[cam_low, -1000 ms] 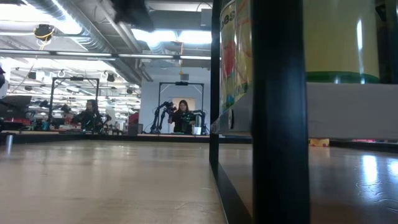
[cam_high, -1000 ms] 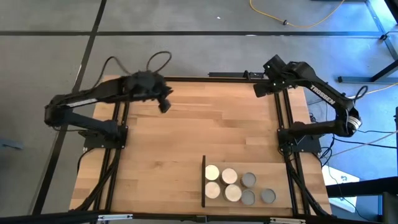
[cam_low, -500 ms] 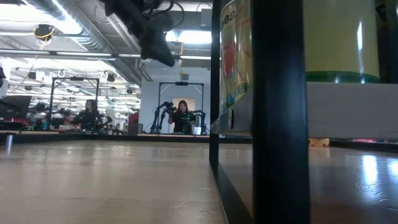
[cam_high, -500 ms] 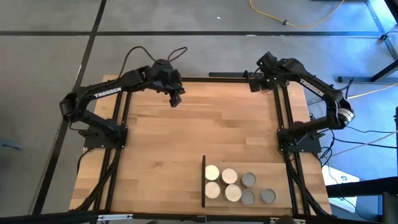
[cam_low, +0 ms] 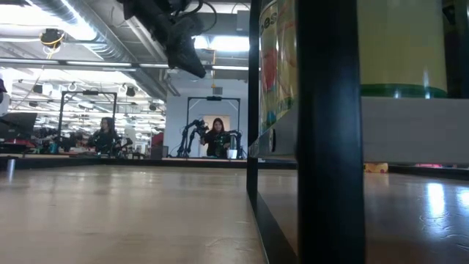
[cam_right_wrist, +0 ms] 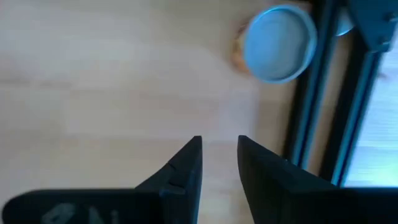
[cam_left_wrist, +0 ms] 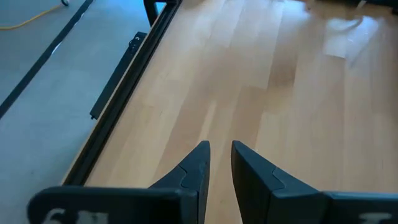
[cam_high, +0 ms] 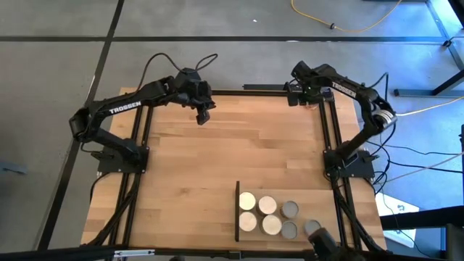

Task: Pick and place cans onto a shelf
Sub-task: Put the canned pineapple rings on the shelf

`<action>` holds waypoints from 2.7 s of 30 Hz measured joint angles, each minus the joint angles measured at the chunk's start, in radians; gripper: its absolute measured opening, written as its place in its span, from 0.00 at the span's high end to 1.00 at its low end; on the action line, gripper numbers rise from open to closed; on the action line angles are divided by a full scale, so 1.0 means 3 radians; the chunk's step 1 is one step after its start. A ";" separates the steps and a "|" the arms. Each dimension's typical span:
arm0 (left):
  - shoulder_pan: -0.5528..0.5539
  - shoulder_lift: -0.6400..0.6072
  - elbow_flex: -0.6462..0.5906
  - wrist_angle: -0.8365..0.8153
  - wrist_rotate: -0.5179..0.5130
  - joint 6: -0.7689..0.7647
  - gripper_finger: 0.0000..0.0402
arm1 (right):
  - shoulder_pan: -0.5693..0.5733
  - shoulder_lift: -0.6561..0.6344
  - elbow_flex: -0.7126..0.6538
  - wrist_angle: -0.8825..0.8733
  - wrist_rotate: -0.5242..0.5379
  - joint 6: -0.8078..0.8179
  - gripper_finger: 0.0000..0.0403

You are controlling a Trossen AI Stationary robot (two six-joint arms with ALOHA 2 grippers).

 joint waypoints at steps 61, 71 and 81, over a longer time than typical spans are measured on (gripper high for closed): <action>0.0187 0.0056 0.0004 0.0420 0.0036 0.0239 0.86 | 0.0108 -0.0884 0.0043 -0.0363 -0.0275 -0.0191 0.74; 0.0198 0.0389 0.0004 0.0651 0.0057 0.0170 0.86 | 0.0106 -0.0874 0.0043 0.0045 0.0021 0.0170 0.74; 0.0199 0.0463 0.0003 0.0628 0.0055 0.0159 0.86 | 0.0100 -0.0828 -0.0212 0.0462 -0.0027 0.0444 0.74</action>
